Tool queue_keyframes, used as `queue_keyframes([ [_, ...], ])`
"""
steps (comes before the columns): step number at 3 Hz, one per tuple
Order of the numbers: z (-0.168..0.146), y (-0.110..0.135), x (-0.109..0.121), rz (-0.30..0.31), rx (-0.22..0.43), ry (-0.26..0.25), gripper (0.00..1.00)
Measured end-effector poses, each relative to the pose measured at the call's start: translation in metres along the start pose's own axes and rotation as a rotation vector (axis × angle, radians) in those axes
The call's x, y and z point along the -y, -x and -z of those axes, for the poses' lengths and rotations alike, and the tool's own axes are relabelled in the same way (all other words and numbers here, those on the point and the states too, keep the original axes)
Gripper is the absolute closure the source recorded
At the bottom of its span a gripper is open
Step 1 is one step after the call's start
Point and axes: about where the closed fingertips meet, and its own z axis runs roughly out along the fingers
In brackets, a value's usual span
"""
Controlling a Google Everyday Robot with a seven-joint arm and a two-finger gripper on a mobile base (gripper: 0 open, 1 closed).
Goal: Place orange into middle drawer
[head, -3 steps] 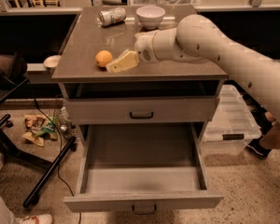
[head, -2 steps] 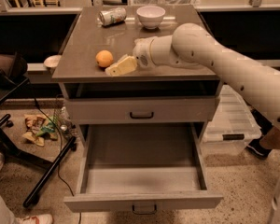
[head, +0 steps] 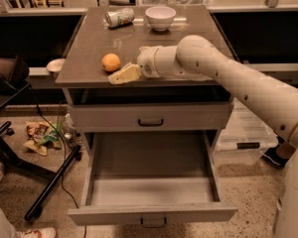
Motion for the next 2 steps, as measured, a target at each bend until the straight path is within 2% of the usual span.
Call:
queue_keyframes([
  [2,-0.011,0.0106,-0.0015,0.017,0.038,0.013,0.0],
])
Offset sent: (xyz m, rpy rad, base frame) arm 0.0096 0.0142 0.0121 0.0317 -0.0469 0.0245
